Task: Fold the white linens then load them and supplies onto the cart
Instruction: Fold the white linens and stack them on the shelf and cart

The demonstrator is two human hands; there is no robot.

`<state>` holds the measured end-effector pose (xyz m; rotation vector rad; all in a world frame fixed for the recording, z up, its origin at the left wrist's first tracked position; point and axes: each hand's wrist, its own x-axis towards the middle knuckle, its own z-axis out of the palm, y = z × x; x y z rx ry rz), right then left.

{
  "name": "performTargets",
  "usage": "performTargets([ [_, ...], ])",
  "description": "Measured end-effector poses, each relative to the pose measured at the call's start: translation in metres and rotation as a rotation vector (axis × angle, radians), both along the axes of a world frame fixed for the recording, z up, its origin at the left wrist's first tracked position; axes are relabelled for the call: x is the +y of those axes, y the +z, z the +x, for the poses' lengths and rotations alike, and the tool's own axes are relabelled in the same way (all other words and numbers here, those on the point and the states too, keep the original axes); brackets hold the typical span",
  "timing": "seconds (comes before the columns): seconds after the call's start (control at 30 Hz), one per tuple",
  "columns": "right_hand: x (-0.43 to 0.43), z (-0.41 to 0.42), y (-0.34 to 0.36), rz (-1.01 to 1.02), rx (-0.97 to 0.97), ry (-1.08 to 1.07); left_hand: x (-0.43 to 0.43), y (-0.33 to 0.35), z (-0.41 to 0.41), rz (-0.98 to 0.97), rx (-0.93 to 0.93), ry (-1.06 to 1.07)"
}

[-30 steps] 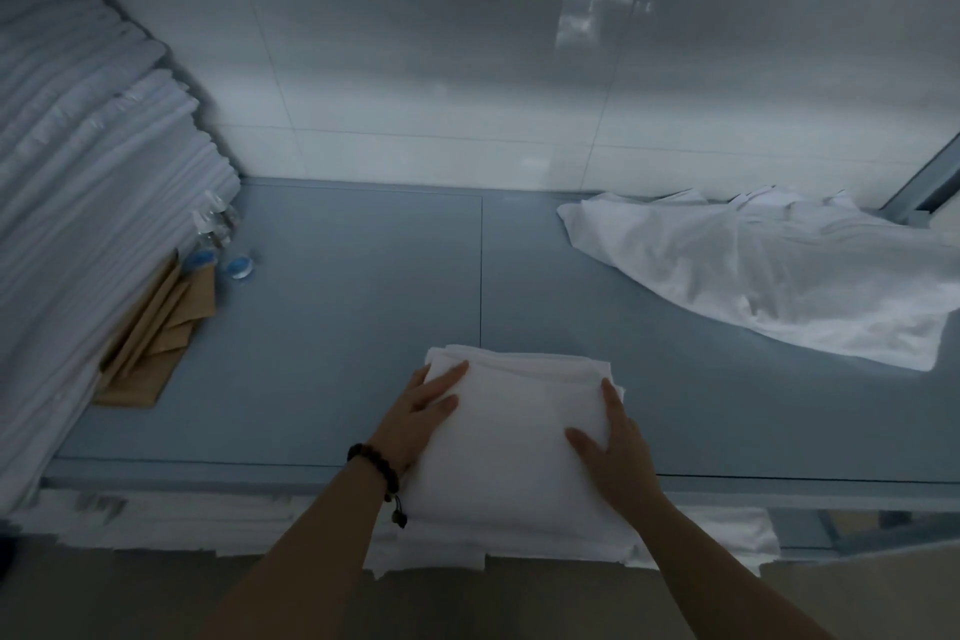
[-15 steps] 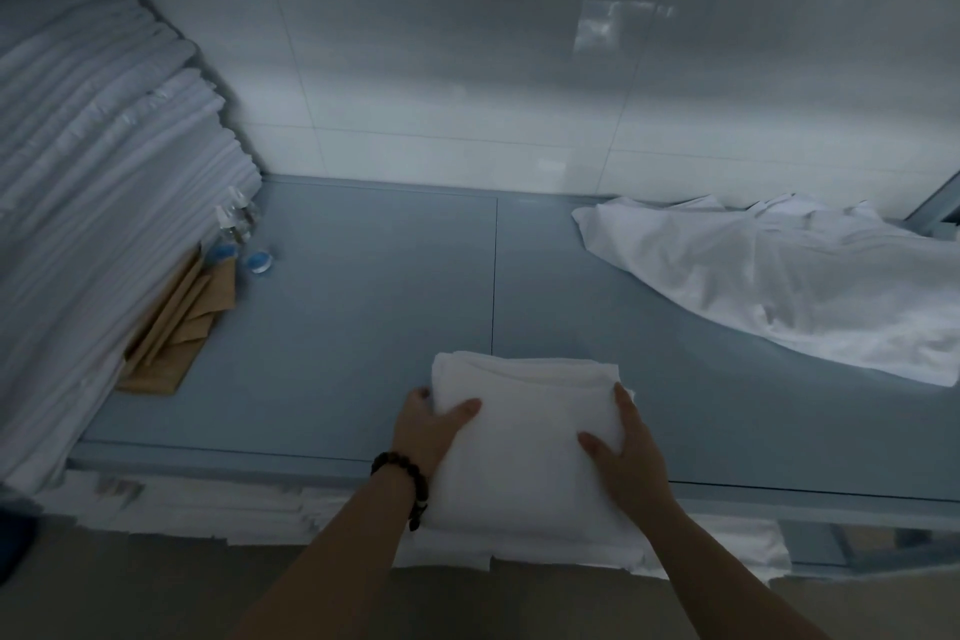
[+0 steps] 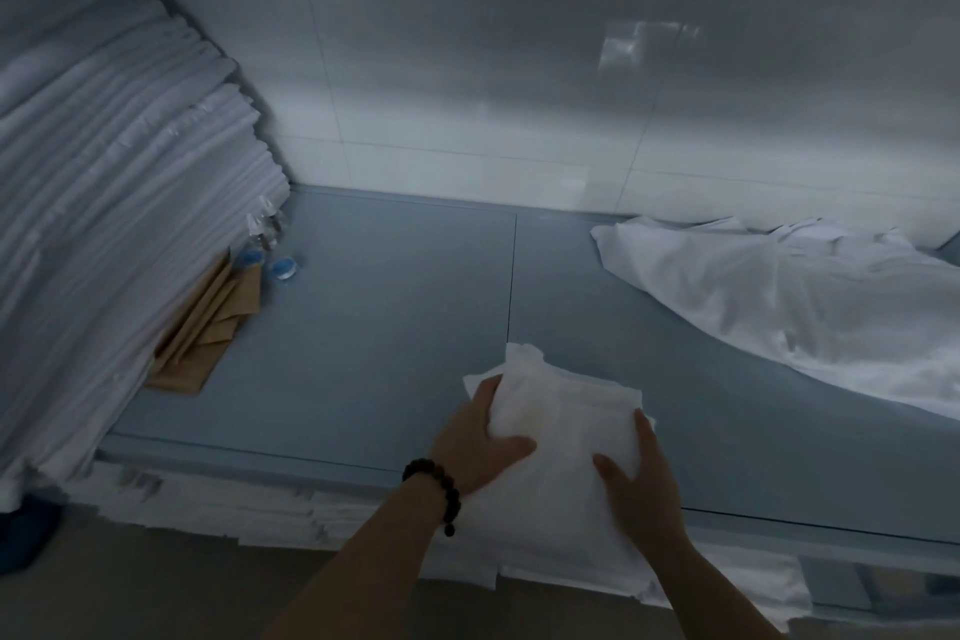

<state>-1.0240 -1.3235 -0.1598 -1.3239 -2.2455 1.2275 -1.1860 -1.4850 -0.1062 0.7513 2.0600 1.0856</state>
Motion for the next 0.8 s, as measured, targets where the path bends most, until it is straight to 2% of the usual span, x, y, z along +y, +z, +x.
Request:
performTargets([
  [0.1, 0.000, 0.000, -0.001, 0.004, 0.006, -0.004, -0.001, 0.000, 0.004, -0.034, 0.099, 0.010],
  [0.3, 0.001, -0.001, -0.002, 0.011, 0.007, -0.017, -0.005, -0.008, 0.024, 0.066, 0.430, 0.113],
  [0.57, 0.004, -0.001, -0.003, 0.003, 0.000, -0.005, -0.025, -0.015, 0.012, 0.261, 0.511, -0.088],
  [0.67, 0.004, -0.002, -0.002, -0.009, -0.006, 0.003, -0.025, -0.022, 0.007, 0.198, 0.555, -0.179],
  [0.73, 0.004, -0.002, -0.001, -0.014, 0.001, 0.001, -0.022, -0.024, 0.006, 0.123, 0.543, -0.127],
  [0.8, 0.003, -0.002, 0.000, -0.022, 0.014, -0.006, -0.019, -0.025, 0.005, 0.154, 0.530, -0.067],
])
